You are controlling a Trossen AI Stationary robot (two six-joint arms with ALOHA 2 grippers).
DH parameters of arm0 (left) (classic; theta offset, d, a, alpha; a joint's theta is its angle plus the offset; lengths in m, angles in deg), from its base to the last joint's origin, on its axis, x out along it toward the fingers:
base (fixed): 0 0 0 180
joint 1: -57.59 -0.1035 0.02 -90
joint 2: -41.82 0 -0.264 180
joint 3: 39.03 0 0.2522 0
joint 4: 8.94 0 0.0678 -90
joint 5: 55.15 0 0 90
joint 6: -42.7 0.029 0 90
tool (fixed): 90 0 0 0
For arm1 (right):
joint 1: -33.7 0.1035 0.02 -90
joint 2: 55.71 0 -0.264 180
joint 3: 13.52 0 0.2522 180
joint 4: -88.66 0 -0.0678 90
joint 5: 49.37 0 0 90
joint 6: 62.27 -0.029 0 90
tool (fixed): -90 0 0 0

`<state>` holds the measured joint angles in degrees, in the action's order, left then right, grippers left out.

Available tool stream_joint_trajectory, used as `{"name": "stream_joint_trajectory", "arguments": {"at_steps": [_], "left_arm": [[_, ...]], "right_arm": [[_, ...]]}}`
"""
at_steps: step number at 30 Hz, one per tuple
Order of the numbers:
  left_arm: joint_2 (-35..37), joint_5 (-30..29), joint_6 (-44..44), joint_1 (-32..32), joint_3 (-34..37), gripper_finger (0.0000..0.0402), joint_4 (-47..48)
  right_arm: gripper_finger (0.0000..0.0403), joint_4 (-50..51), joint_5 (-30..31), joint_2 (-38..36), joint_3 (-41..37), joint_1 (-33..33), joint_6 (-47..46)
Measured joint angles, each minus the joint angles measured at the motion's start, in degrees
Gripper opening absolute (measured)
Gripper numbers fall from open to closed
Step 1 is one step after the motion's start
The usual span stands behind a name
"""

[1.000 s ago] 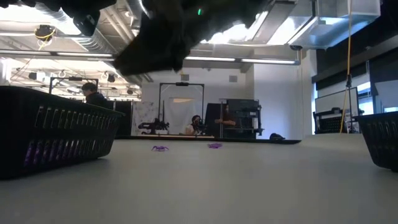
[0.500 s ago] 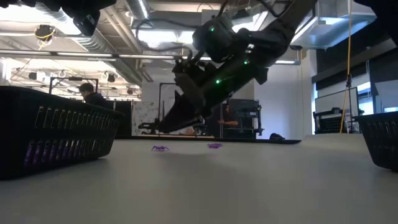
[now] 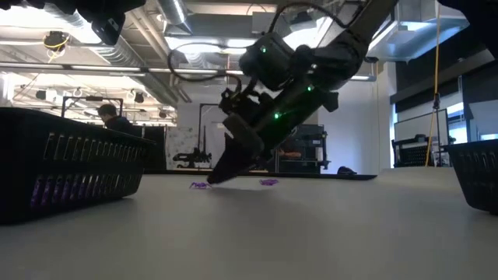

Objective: Sort Halloween decoration
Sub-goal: Put the purple spider toy into the bottom left black basket

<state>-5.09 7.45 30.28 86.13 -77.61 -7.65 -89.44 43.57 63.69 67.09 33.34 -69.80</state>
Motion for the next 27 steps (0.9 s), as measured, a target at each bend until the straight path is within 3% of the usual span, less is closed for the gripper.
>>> {"name": "stream_joint_trajectory", "arguments": {"at_steps": [10, 18, 27], "left_arm": [[0.02, 0.00, 0.00, 0.02, 0.02, 0.0075, 0.26], [0.00, 0.02, 0.00, 0.00, 0.02, 0.0075, 0.24], [0.00, 0.02, 0.00, 0.00, 0.02, 0.0075, 0.24]], "right_arm": [[0.0123, -3.16, 0.27, 4.03, 0.65, -0.04, -1.11], [0.0009, -2.72, -0.44, 3.82, 0.56, -0.04, 1.65], [0.0010, -0.54, 0.00, 0.57, 0.11, 0.42, 1.51]]}}
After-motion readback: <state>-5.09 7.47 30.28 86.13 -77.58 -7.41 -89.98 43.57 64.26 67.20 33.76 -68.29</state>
